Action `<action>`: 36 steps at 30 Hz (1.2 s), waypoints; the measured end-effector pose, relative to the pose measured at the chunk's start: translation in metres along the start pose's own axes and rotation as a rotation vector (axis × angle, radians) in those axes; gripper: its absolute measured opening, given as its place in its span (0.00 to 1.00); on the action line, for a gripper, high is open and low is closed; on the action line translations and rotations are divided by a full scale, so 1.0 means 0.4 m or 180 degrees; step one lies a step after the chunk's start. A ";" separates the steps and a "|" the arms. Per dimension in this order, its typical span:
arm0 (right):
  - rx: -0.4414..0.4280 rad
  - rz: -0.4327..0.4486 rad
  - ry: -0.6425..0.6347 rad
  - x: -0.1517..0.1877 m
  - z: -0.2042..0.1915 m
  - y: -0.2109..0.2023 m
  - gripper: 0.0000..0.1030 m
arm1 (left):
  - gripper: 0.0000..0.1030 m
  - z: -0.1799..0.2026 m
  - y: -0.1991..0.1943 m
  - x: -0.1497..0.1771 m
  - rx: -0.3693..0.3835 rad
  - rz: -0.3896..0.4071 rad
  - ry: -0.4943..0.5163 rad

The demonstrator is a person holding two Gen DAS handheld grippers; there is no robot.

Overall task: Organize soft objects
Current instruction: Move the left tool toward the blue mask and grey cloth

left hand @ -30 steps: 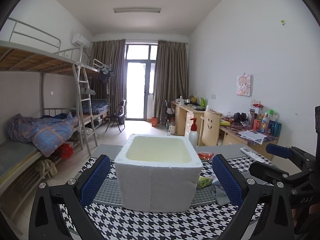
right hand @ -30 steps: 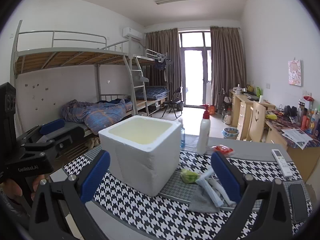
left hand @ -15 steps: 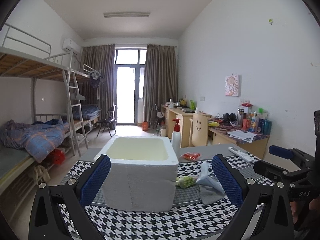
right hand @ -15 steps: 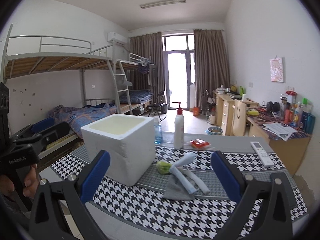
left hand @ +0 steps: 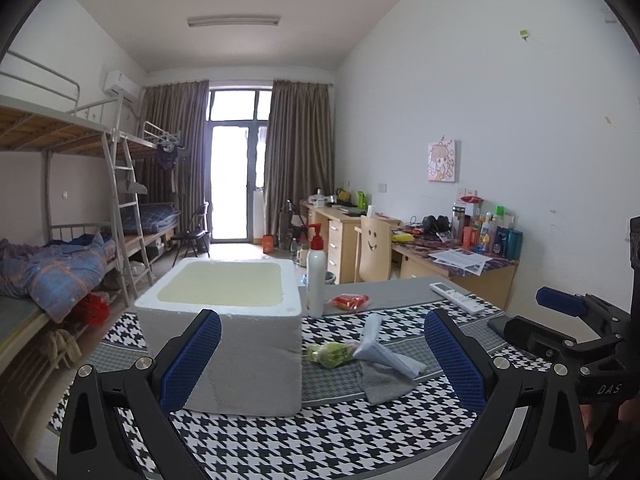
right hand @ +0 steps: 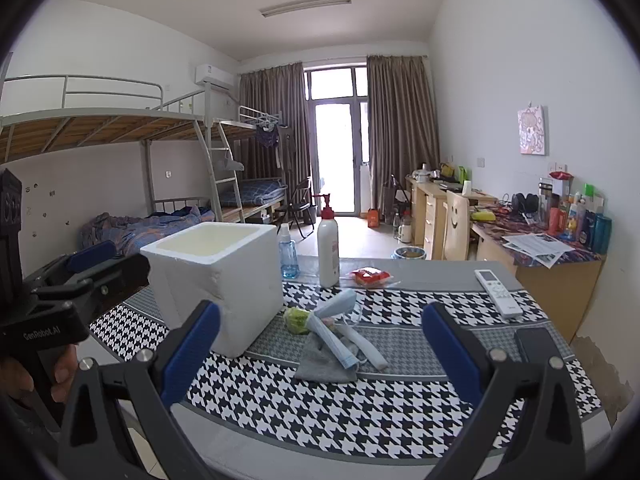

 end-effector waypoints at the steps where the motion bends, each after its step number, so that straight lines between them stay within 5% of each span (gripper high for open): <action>1: 0.0014 -0.0003 -0.0006 0.001 0.003 0.000 0.99 | 0.99 0.003 0.003 0.002 0.0012 -0.0010 -0.0001; 36: 0.0237 -0.0439 -0.0004 0.066 0.109 0.133 0.99 | 0.99 0.063 0.201 0.090 0.0194 -0.0519 -0.0074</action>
Point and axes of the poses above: each gripper's, at about its wrist camera, not at the fingertips, and y roughly the way its jaws point, z to its right, x to its underside, the point moved 3 cm from there along y, roughly the way its jaws point, and after that the axes turned 15 degrees about x, right-handed, at the moved point
